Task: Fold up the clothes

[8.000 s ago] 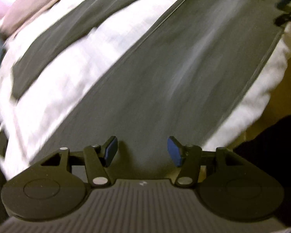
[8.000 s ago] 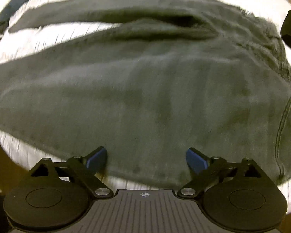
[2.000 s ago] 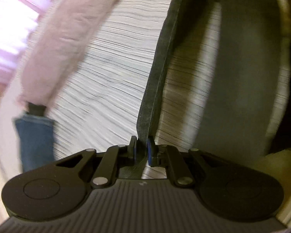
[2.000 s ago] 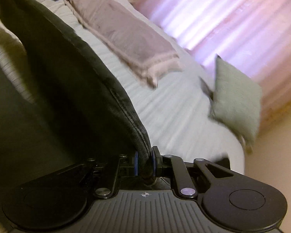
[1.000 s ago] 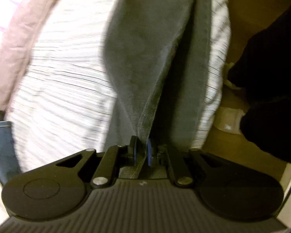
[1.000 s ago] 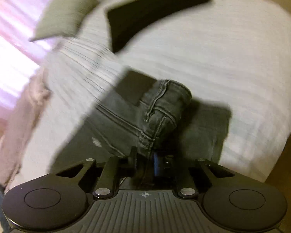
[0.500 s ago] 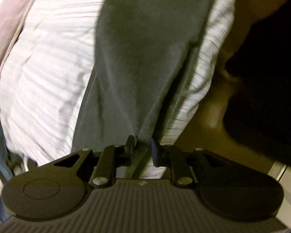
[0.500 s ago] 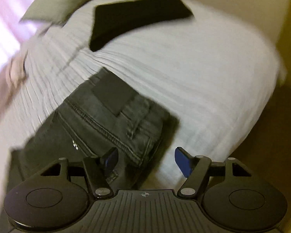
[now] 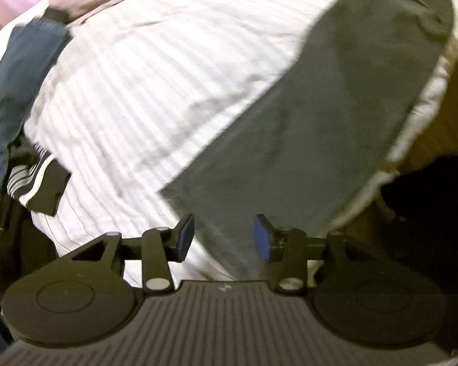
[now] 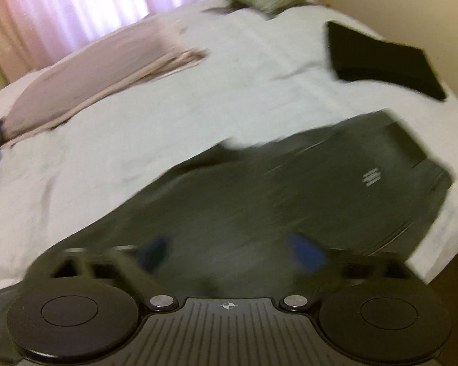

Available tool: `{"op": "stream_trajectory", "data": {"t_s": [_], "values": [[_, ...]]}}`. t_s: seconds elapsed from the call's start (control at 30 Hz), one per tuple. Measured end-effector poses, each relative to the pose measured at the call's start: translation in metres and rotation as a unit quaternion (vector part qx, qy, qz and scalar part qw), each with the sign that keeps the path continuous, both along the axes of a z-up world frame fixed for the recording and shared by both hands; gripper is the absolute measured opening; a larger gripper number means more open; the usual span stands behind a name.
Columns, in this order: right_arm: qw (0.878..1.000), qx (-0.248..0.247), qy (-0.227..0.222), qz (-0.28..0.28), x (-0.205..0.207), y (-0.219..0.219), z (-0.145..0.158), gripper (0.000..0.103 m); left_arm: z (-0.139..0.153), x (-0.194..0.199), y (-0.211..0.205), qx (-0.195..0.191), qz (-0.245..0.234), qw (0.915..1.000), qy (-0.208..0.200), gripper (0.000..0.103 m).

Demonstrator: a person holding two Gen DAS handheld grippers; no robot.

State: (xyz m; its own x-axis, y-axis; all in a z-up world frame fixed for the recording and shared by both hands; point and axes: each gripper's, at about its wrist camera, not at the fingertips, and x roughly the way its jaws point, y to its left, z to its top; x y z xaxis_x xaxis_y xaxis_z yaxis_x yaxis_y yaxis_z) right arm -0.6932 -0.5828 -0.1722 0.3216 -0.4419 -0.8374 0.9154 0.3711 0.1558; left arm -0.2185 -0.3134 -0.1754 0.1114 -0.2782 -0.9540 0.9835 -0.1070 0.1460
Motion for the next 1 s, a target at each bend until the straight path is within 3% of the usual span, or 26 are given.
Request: {"op": "stream_trajectory", "data": {"t_s": [0.13, 0.23, 0.27, 0.3, 0.33, 0.4, 0.47, 0.53, 0.6, 0.73, 0.8, 0.9, 1.0], "values": [[0.997, 0.037, 0.018, 0.066, 0.060, 0.049, -0.011, 0.102, -0.023, 0.029, -0.017, -0.022, -0.006, 0.9993, 0.028, 0.040], [0.993, 0.052, 0.028, 0.099, 0.088, 0.077, -0.014, 0.102, -0.043, 0.039, -0.033, -0.004, -0.043, 0.9973, 0.059, 0.037], [0.992, 0.056, 0.031, 0.108, 0.096, 0.085, -0.014, 0.102, -0.048, 0.039, -0.036, 0.005, -0.061, 0.9961, 0.063, 0.032], [0.991, 0.058, 0.035, 0.117, 0.102, 0.089, -0.015, 0.102, -0.049, 0.039, -0.036, 0.007, -0.079, 0.9952, 0.058, 0.011], [0.990, 0.059, 0.040, 0.125, 0.107, 0.093, -0.016, 0.102, -0.047, 0.039, -0.035, 0.005, -0.095, 0.9942, 0.051, 0.005], [0.989, 0.056, 0.048, 0.131, 0.114, 0.094, -0.017, 0.102, -0.029, 0.048, -0.030, -0.033, -0.095, 0.9938, 0.047, 0.006], [0.990, 0.053, 0.050, 0.124, 0.114, 0.094, -0.014, 0.102, -0.015, 0.060, -0.026, -0.065, -0.066, 0.9952, 0.032, 0.006], [0.991, 0.061, 0.049, 0.109, 0.115, 0.093, -0.016, 0.102, -0.025, 0.061, -0.026, -0.052, -0.062, 0.9962, 0.032, 0.006], [0.992, 0.078, 0.046, 0.093, 0.117, 0.089, -0.020, 0.102, -0.037, 0.051, -0.025, -0.030, -0.088, 0.9955, 0.017, 0.006], [0.991, 0.088, 0.045, 0.085, 0.124, 0.088, -0.024, 0.102, -0.038, 0.050, -0.016, -0.023, -0.072, 0.9971, 0.001, 0.022], [0.991, 0.091, 0.046, 0.092, 0.126, 0.092, -0.027, 0.102, -0.032, 0.053, -0.006, -0.033, -0.054, 0.9979, -0.016, 0.024], [0.989, 0.101, 0.041, 0.101, 0.128, 0.100, -0.037, 0.102, -0.017, 0.050, 0.014, -0.061, -0.043, 0.9972, 0.001, 0.024], [0.987, 0.119, 0.034, 0.106, 0.133, 0.106, -0.050, 0.102, -0.014, 0.038, 0.029, -0.048, -0.021, 0.9972, 0.053, 0.024]]}}
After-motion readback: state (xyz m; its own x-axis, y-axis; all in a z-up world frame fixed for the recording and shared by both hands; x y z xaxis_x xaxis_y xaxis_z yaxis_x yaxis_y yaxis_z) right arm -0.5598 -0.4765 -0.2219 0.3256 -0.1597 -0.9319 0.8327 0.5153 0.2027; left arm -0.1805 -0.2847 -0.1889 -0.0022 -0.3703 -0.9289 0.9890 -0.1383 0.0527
